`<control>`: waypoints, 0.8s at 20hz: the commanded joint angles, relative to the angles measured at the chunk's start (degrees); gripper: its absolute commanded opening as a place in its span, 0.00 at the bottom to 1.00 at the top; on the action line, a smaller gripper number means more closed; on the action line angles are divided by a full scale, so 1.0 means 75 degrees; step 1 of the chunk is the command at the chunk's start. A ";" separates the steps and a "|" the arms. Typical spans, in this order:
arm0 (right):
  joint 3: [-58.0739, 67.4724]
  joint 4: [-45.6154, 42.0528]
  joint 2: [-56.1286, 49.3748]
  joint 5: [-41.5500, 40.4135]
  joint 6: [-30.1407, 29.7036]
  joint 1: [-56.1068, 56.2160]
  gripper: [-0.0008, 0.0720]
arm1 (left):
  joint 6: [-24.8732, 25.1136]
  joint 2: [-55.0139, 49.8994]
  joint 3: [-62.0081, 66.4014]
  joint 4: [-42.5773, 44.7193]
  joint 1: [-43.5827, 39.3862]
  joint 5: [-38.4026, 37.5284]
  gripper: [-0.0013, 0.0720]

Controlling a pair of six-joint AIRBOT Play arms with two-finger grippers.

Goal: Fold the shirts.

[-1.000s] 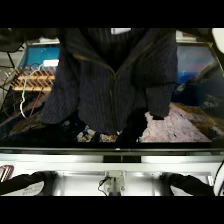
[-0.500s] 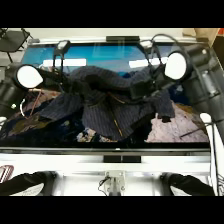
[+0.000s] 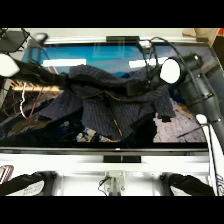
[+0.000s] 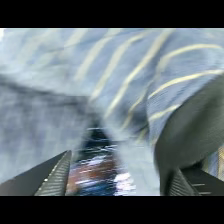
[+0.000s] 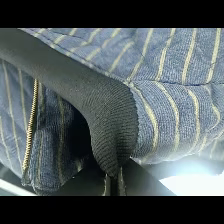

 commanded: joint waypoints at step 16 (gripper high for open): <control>-0.0017 0.0519 -0.0012 -0.0204 0.0927 0.0009 0.14 | 0.2923 -0.1687 -0.1472 -0.0143 0.5400 0.0574 0.94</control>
